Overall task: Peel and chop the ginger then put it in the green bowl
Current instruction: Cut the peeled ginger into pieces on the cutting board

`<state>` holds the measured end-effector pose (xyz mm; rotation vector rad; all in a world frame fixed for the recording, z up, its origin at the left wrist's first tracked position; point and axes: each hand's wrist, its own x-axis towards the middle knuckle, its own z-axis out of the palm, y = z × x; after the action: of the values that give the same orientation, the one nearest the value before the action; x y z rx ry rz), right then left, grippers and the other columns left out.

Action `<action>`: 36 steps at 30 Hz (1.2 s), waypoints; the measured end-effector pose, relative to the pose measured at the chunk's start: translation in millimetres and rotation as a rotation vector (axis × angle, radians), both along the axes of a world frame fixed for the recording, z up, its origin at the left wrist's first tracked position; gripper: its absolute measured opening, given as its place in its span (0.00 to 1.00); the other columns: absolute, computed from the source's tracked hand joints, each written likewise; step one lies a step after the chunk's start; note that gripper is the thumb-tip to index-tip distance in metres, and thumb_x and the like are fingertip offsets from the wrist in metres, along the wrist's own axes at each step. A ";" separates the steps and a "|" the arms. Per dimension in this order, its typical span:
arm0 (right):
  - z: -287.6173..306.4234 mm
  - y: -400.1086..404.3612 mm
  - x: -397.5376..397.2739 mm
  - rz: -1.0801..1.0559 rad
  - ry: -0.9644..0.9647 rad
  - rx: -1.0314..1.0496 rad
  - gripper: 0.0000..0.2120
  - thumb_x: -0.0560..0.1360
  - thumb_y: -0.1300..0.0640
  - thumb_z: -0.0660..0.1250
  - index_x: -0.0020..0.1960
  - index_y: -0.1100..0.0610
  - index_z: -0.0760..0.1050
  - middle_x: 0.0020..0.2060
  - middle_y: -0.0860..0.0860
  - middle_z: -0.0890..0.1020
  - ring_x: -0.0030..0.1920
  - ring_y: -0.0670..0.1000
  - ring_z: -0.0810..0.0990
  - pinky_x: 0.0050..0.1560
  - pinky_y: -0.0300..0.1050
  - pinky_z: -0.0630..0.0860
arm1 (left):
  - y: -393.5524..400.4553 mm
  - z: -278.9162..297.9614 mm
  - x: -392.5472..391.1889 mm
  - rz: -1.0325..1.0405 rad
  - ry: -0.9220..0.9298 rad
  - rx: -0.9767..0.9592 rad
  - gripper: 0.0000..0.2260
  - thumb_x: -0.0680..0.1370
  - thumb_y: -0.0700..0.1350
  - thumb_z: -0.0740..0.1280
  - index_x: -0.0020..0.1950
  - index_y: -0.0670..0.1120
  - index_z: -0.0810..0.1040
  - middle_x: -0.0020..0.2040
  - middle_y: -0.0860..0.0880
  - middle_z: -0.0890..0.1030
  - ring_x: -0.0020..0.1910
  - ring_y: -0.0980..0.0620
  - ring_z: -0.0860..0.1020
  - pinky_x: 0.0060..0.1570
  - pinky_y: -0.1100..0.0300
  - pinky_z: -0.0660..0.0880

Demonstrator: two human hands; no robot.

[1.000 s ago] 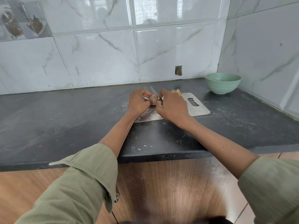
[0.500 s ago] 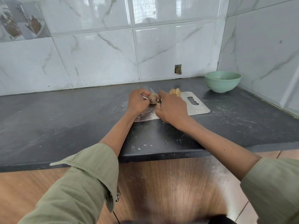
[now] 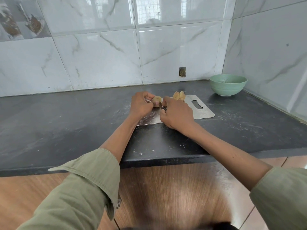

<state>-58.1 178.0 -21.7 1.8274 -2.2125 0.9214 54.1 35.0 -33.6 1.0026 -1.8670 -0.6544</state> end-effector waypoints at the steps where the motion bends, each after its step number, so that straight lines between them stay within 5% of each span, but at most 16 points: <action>1: 1.8 -1.1 0.8 0.005 -0.006 0.012 0.10 0.76 0.54 0.63 0.58 0.52 0.73 0.45 0.53 0.78 0.45 0.58 0.73 0.43 0.48 0.67 | 0.7 0.8 -0.3 -0.004 0.002 0.005 0.10 0.70 0.41 0.80 0.50 0.46 0.87 0.42 0.51 0.87 0.43 0.55 0.86 0.48 0.55 0.84; 17: 0.8 1.4 2.6 0.006 0.002 0.036 0.09 0.74 0.55 0.63 0.54 0.52 0.72 0.44 0.53 0.79 0.46 0.58 0.75 0.41 0.48 0.67 | -1.0 -2.0 0.7 -0.016 0.081 0.109 0.08 0.71 0.42 0.80 0.48 0.48 0.86 0.42 0.51 0.87 0.44 0.51 0.86 0.50 0.48 0.84; 24: 2.0 2.5 2.5 0.023 -0.022 0.039 0.07 0.75 0.54 0.62 0.52 0.52 0.72 0.44 0.52 0.80 0.46 0.58 0.75 0.41 0.48 0.68 | 1.6 -0.4 -0.6 0.009 0.056 0.073 0.09 0.73 0.42 0.80 0.49 0.48 0.84 0.44 0.53 0.86 0.44 0.54 0.84 0.46 0.60 0.81; 36: 3.7 0.8 -4.5 0.025 -0.176 0.014 0.09 0.76 0.50 0.63 0.55 0.50 0.74 0.39 0.47 0.74 0.47 0.56 0.75 0.43 0.49 0.69 | -4.7 -3.0 2.0 0.010 0.087 0.120 0.09 0.71 0.42 0.79 0.50 0.47 0.85 0.44 0.52 0.87 0.47 0.52 0.86 0.52 0.48 0.84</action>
<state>-62.6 178.8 -18.0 1.8499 -2.3056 1.1153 56.1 30.3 -36.6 1.0429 -1.7632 -0.7999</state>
